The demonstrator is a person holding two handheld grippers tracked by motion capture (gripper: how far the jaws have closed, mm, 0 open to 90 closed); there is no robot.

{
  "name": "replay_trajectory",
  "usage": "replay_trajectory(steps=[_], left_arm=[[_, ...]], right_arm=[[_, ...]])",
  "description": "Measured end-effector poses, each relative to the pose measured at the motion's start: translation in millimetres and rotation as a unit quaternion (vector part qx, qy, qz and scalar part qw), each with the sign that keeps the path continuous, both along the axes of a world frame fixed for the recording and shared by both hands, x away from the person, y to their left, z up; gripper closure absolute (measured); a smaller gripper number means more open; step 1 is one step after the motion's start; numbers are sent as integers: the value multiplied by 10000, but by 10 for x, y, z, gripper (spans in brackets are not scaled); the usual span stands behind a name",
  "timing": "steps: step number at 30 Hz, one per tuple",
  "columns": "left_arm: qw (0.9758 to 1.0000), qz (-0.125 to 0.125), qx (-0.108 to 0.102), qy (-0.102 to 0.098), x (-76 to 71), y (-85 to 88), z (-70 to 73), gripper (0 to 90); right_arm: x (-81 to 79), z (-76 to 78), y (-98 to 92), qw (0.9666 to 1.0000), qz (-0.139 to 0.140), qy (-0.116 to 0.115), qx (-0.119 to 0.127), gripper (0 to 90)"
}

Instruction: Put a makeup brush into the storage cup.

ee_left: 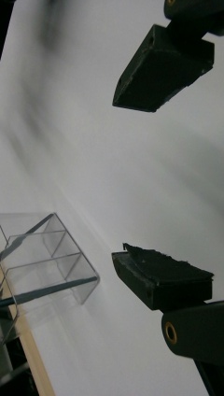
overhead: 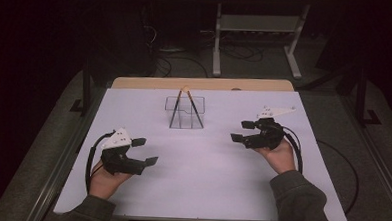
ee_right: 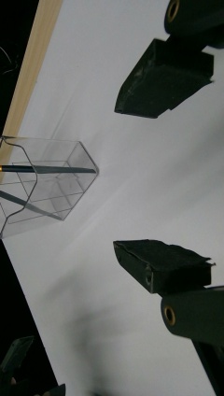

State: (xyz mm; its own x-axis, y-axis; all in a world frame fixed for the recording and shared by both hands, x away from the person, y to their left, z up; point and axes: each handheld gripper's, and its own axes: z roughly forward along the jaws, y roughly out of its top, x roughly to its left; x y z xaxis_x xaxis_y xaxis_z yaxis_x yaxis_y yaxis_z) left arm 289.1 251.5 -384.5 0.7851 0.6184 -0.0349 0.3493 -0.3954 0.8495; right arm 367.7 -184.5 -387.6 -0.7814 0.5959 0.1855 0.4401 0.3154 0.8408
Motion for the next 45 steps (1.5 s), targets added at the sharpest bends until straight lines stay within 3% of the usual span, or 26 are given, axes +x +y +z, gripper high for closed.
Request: replay_trajectory(steps=[15, 45], left_arm=[[9997, 221, -58, -71, -9, 33, -10, 192], [9996, 261, -111, -28, -38, 85, -42, 177]], right_arm=[[-152, -72, -66, 9999, -84, -40, -57, 248], [-490, -199, -205, 9988, -397, -204, -203, 200]])
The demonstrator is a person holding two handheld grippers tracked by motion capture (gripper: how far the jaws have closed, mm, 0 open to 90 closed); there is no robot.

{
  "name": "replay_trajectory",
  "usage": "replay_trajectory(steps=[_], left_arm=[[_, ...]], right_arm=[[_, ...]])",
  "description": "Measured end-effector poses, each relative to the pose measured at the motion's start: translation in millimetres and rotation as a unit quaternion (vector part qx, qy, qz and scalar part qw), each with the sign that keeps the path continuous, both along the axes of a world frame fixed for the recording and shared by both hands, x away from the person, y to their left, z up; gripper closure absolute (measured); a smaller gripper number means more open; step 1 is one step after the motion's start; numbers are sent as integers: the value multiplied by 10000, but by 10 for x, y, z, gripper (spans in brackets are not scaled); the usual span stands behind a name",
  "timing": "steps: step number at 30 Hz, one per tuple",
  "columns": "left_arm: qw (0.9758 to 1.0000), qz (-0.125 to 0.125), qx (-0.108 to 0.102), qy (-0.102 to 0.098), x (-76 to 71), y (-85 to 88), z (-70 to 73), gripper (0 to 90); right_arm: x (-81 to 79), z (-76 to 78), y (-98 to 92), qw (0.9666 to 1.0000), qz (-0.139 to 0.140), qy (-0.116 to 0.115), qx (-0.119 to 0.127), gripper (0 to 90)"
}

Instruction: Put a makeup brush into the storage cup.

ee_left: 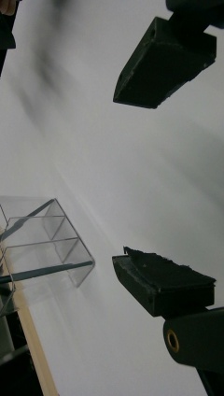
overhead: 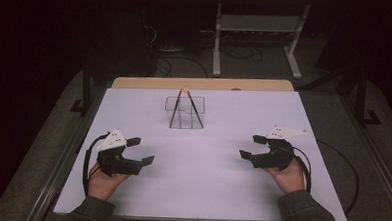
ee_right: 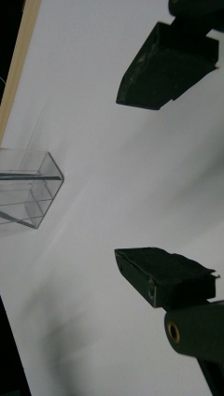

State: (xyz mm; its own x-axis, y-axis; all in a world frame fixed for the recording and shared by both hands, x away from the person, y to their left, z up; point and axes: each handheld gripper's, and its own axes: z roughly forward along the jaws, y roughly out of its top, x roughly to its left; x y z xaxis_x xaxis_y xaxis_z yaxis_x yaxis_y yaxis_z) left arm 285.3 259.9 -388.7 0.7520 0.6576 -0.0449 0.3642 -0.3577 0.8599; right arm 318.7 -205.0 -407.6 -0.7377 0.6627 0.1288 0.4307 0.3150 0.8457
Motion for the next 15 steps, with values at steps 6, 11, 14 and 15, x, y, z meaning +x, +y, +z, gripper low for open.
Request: replay_trajectory(steps=[6, 11, 14, 15], left_arm=[[10000, -29, 40, 21, -8, -2, -14, 177], [10000, -21, 42, 29, -14, 9, -32, 177], [10000, -20, 41, 51, -19, 9, -39, 177], [10000, -19, 46, 52, -21, 9, -39, 177]], right_arm=[[-43, -30, -51, 10000, -99, -7, 5, 197], [-82, -53, -98, 9999, -153, -12, 22, 196], [-102, -78, -130, 9998, -188, 14, 44, 194], [-108, -85, -143, 9998, -192, 8, 41, 195]])
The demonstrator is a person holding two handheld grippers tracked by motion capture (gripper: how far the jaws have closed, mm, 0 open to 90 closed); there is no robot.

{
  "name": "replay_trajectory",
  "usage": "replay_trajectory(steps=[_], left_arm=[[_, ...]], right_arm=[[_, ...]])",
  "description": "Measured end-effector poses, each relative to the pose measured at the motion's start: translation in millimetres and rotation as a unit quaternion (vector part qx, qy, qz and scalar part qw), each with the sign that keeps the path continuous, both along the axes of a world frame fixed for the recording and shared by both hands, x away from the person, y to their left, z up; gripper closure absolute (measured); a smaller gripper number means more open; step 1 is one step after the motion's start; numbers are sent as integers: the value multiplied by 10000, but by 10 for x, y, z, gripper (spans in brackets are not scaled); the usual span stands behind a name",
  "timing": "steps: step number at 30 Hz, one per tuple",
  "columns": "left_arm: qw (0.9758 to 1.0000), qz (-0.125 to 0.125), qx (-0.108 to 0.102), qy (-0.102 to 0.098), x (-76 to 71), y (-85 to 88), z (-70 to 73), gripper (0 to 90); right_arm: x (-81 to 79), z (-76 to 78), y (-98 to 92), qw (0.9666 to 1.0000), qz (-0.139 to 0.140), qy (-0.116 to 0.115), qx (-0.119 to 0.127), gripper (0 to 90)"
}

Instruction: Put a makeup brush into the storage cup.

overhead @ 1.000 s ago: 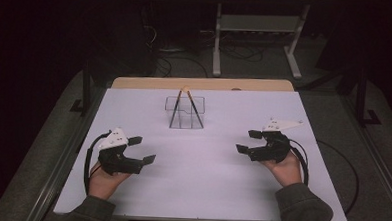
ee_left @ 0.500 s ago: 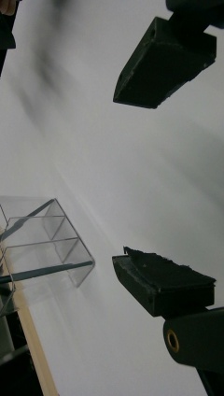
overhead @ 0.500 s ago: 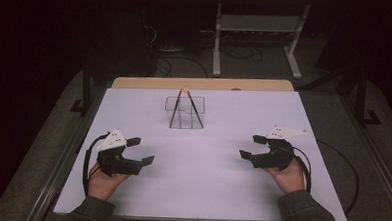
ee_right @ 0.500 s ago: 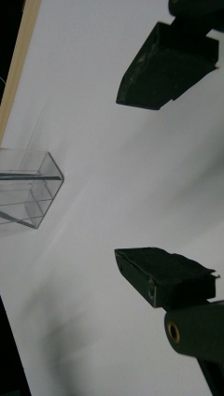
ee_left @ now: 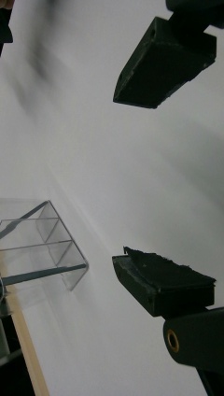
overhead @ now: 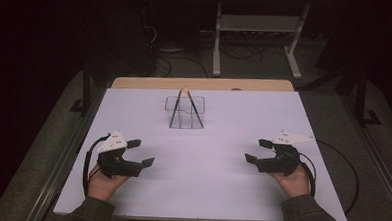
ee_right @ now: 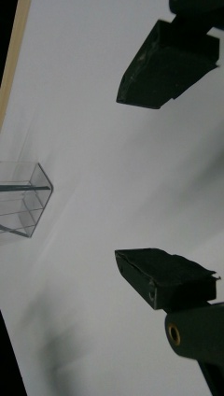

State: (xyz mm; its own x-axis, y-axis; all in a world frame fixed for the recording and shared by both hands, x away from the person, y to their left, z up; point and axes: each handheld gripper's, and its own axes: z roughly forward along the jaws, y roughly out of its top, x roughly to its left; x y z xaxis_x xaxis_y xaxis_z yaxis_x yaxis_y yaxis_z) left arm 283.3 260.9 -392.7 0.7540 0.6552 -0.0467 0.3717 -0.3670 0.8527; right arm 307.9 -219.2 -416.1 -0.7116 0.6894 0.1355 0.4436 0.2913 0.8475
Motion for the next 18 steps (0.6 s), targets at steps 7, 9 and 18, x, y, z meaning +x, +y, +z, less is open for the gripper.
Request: replay_trajectory(steps=[7, 9, 18], left_arm=[[10000, 8, 3, -6, -10, 4, -11, 177], [10000, 9, 2, -4, -14, 6, -12, 178], [10000, 2, 55, 14, -27, 24, -29, 177]], right_arm=[[-41, -10, -45, 10000, -78, -18, 28, 195], [-51, -22, -59, 10000, -91, -18, 31, 194], [-105, -55, -105, 9999, -136, -29, 31, 195]])
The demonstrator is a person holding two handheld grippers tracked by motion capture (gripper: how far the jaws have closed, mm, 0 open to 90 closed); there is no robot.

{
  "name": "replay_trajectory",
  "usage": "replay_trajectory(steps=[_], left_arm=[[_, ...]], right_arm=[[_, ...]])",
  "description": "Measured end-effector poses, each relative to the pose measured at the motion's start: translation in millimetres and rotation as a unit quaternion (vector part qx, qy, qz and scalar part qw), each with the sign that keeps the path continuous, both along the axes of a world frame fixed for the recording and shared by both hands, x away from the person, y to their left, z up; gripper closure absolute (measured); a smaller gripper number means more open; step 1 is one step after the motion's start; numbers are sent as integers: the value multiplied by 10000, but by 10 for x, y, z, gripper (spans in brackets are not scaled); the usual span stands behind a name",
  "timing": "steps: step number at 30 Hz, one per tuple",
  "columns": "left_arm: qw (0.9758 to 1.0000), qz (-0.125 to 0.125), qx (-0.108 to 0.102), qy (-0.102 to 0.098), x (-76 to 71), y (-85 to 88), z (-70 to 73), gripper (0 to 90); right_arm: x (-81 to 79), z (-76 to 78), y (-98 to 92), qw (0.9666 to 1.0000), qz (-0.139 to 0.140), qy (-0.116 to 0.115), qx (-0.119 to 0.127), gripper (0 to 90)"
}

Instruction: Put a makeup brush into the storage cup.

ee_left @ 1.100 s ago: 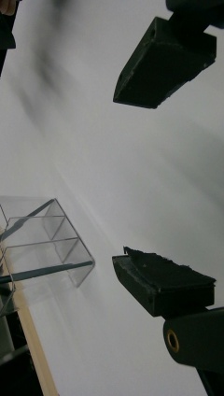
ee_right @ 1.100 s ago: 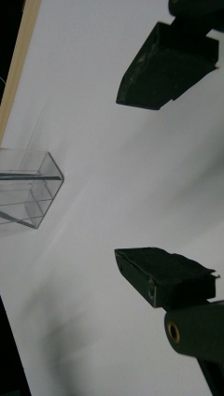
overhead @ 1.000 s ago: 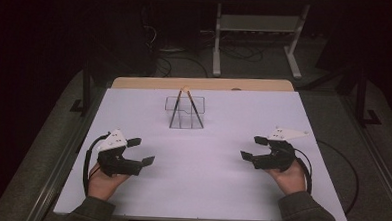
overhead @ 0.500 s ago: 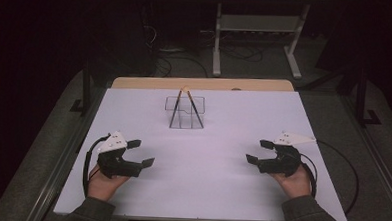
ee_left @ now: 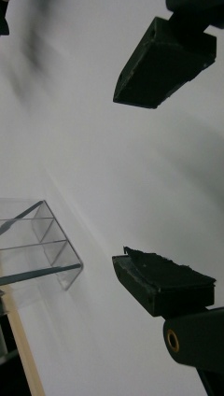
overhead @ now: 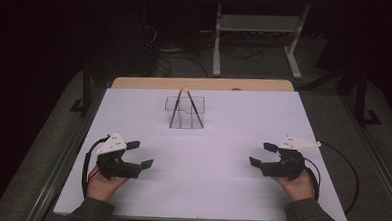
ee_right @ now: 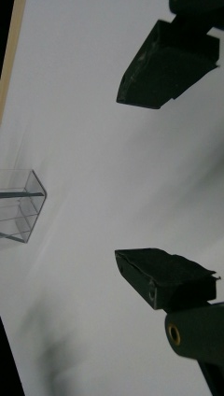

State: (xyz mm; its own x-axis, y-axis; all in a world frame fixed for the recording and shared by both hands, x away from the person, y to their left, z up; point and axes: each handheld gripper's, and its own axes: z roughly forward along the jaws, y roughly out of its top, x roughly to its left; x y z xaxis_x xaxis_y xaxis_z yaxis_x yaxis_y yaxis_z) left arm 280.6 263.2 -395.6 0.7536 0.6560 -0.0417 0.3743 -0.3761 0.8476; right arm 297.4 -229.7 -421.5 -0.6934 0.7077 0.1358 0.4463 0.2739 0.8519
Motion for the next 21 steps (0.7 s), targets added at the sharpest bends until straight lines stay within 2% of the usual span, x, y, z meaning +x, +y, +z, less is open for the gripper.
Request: replay_trajectory(steps=[21], left_arm=[[9999, -41, 72, 92, -4, -22, -60, 179]], right_arm=[[-52, -13, -26, 10000, 41, -44, 37, 192]])
